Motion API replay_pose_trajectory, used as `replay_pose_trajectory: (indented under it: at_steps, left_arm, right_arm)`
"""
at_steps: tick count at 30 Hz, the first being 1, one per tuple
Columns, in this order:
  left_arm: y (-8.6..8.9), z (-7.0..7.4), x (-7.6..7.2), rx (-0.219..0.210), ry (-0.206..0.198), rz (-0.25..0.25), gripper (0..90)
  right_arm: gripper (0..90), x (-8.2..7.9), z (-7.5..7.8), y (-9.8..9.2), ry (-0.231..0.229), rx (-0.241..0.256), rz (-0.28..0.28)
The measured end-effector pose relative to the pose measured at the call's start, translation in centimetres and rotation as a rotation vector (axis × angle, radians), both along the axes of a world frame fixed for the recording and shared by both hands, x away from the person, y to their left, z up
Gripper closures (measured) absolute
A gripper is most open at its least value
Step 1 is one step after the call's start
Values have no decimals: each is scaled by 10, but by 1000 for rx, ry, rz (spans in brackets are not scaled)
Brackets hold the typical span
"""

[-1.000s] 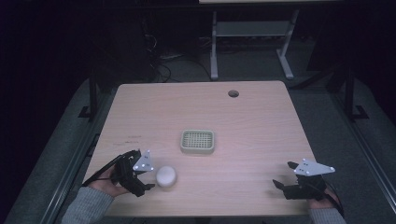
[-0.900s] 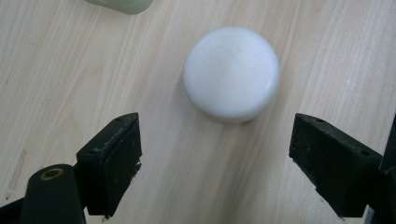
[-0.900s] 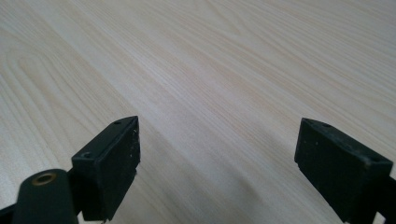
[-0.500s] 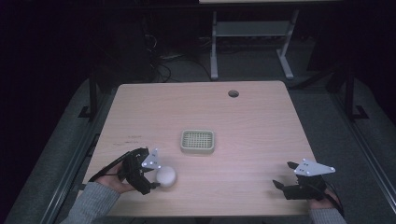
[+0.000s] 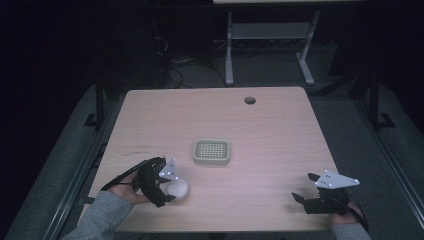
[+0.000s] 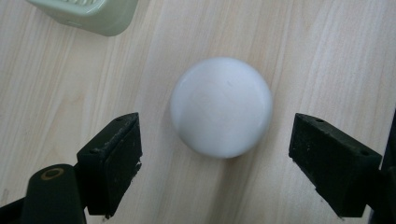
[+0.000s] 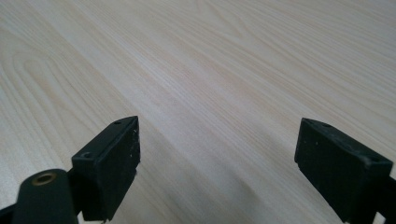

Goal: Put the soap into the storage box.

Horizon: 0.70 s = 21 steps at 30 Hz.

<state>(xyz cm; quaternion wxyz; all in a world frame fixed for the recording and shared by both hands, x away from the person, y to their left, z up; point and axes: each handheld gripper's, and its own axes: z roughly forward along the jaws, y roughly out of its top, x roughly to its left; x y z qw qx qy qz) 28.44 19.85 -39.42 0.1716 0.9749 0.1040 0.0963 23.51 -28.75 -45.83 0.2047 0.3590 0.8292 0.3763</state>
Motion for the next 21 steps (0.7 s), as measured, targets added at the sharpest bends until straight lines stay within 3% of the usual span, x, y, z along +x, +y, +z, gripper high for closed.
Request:
replay_pose_trajectory:
  at_steps: [5,15,21]
  left_arm:
    - [-3,-2,2,20,8,-12,165]
    - [-12,-6,8,20,52,-25,165]
    - [-15,-8,10,34,55,-29,165]
  right_arm:
    - [137,0,0,0,1,2,-3]
    - [137,0,0,0,1,2,-3]
    - [137,-1,0,-1,-4,2,1]
